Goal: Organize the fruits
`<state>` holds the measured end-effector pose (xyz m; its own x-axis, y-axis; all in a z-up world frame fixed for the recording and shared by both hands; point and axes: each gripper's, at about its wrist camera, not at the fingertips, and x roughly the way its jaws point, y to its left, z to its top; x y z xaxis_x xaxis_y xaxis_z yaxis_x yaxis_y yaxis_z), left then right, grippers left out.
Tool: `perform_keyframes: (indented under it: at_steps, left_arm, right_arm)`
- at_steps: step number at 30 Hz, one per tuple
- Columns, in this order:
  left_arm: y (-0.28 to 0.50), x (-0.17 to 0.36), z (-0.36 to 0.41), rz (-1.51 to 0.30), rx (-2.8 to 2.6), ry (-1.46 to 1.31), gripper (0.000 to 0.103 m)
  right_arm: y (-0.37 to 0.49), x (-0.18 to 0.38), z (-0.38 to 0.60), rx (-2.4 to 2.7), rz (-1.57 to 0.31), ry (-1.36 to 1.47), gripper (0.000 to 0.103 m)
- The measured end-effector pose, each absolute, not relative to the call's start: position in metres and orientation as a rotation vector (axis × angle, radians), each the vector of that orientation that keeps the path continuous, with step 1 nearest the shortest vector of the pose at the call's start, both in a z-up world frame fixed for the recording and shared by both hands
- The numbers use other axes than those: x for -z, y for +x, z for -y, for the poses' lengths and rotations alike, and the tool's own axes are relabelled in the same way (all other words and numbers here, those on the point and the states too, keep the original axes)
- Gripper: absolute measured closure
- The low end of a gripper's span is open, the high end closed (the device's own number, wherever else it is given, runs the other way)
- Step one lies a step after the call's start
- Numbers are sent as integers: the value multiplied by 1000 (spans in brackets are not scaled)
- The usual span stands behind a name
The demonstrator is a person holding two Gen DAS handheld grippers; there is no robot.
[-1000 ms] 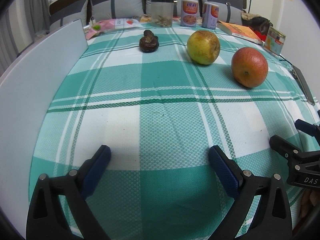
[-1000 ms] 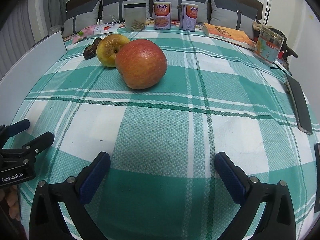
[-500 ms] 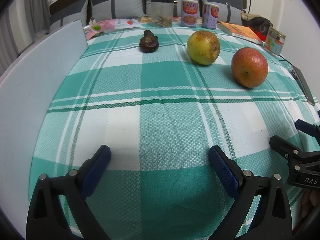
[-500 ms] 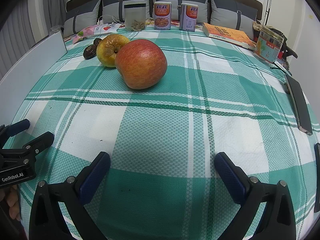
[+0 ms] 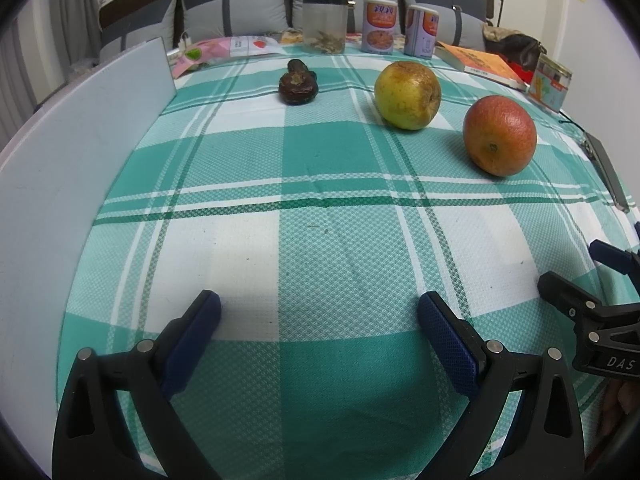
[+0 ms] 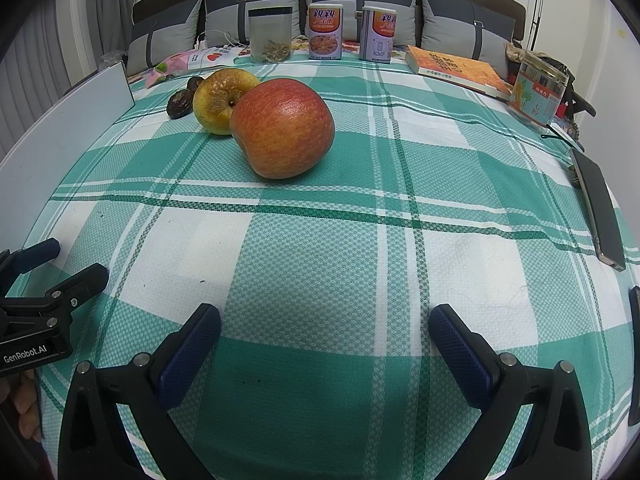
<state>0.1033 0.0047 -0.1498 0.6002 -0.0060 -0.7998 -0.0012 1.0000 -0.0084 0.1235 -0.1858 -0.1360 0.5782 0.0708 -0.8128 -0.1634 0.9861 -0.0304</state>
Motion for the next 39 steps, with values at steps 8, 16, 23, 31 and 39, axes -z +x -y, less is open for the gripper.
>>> perform_keyframes:
  at_steps: [8,16,23,31,39]
  left_arm:
    - [163,127,-17,-1023,77,-88,5]
    - [272,110,-57,-983,6,-196,5]
    - [324,137,-42,-980,-8,-106,13]
    - [299,139,-45,-982,59,-105,60]
    - [196,122,-64,-1052,99,-157,60]
  right_arm:
    - [123,136,186,-137,-945,-106,0]
    - [123,136,185,-137,-945,-107,0]
    - [123,136,185,-137,-945,-107,0]
    - [124,135,187,-150,-944,-92,0]
    - [174,87,165,-320,-836,-168,0]
